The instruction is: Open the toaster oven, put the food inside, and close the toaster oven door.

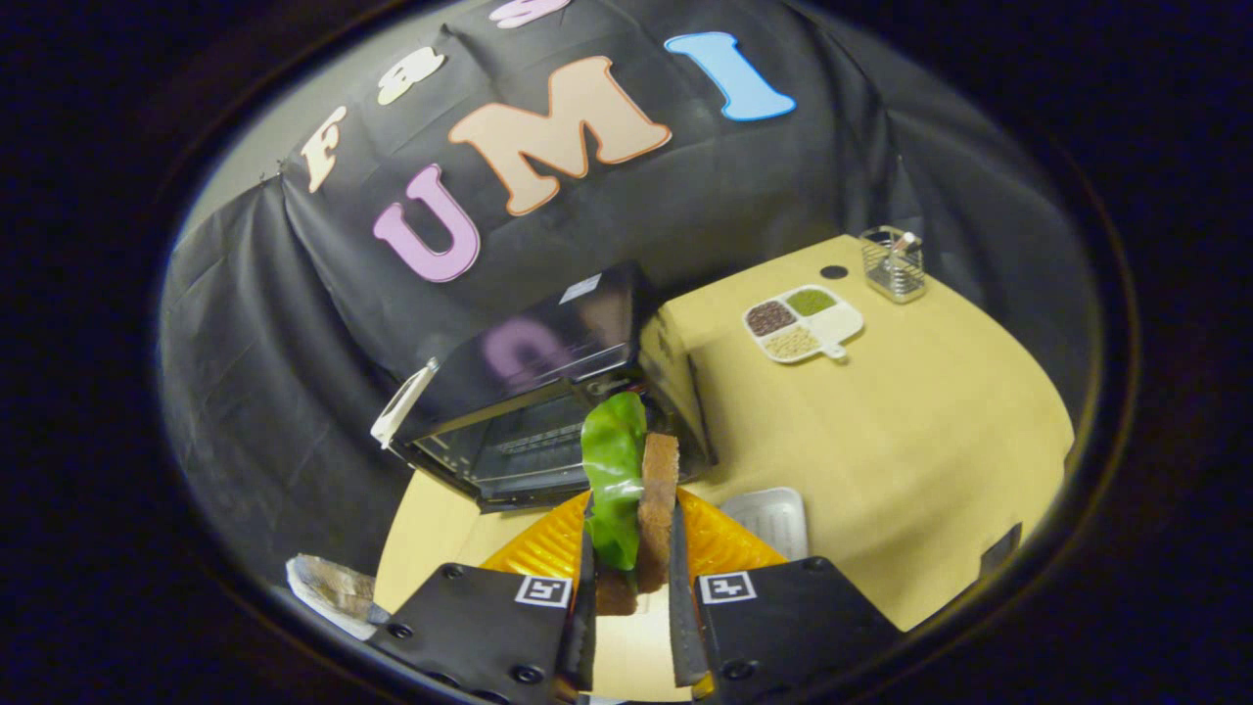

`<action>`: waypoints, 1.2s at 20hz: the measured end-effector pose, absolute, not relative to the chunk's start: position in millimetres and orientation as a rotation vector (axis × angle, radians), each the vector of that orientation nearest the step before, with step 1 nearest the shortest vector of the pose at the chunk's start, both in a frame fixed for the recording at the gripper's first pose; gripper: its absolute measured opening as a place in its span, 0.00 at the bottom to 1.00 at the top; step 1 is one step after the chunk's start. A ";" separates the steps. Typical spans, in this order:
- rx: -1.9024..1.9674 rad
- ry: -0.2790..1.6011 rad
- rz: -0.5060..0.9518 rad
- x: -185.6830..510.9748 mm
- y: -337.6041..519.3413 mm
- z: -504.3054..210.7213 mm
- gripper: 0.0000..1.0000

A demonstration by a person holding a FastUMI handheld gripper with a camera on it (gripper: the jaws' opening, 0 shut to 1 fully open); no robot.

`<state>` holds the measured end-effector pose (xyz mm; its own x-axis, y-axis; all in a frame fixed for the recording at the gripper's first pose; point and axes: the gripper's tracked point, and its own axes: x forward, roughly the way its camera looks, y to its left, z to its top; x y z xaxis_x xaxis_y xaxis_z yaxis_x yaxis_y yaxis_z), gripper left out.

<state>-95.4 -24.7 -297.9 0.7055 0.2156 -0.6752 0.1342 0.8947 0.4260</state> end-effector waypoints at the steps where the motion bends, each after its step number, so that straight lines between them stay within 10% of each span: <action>1: 0.478 0.804 0.064 -94.9 -12.3 -300.3 0.33; 24: 0.665 0.856 0.113 -32.8 132.6 -344.8 0.33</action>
<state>-32.8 132.6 -344.8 0.6628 0.3490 -0.6625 0.1658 0.7944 0.5843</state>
